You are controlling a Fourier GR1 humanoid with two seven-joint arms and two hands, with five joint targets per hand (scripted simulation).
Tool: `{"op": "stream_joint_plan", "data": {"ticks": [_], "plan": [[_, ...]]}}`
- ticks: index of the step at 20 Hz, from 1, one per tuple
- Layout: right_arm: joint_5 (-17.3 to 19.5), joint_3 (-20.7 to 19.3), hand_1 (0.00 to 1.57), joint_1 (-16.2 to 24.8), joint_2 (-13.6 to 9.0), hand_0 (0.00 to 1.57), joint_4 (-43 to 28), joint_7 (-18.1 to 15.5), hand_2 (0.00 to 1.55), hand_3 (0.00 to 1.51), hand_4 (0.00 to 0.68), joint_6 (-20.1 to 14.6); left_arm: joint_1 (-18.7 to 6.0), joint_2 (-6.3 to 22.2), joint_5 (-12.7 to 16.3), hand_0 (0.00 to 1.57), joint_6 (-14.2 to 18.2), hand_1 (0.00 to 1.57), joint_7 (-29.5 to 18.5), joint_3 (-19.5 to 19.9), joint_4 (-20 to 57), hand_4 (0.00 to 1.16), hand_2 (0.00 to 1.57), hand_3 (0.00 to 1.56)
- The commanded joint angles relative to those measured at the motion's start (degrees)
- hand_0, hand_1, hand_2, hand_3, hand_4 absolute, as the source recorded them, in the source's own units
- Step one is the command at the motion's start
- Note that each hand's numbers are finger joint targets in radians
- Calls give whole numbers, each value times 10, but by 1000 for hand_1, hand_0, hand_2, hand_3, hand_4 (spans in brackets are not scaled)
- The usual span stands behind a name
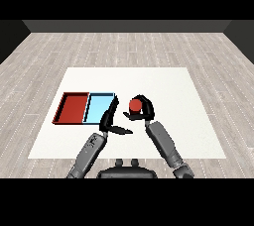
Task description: Pick the red can and put it in the red box
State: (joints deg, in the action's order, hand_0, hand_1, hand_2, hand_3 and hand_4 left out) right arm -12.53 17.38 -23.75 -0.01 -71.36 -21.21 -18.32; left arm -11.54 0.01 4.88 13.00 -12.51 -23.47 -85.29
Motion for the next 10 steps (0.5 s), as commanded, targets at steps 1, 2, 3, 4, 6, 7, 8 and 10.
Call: {"op": "stream_joint_plan", "data": {"ticks": [1,2,3,4,6,7,8,10], "plan": [[-20,11,1384,-42,0,1384,29,-7,1410,1402,619,-5,-16,0,8,0,33,0,11,-38,15,0,0,0],[-22,38,1387,-5,0,1387,-14,-1,1407,1396,611,-17,-18,0,11,0,-6,0,-11,11,31,0,0,0],[15,21,1392,12,-14,1392,-87,63,1409,1400,615,5,-36,0,20,0,1,0,9,-1,34,0,0,0],[-30,68,1398,-3,0,1398,-6,-17,1415,1401,615,-42,-9,0,-7,0,31,0,-8,-38,31,0,0,0],[-25,58,1406,-26,0,1406,-11,3,1431,1409,618,-27,-7,0,-16,0,7,0,35,-13,-11,0,0,0],[-41,50,1410,-45,0,1410,-3,15,1432,1406,613,-46,-83,0,29,0,65,0,-28,-43,107,0,0,0],[0,53,1413,18,0,1413,-61,29,1432,1405,617,-7,-90,0,50,0,46,0,-43,-31,135,0,0,0],[-2,88,1419,19,0,1419,-93,44,1430,1397,629,-42,-93,0,28,0,65,0,3,-37,104,0,0,0]]}}
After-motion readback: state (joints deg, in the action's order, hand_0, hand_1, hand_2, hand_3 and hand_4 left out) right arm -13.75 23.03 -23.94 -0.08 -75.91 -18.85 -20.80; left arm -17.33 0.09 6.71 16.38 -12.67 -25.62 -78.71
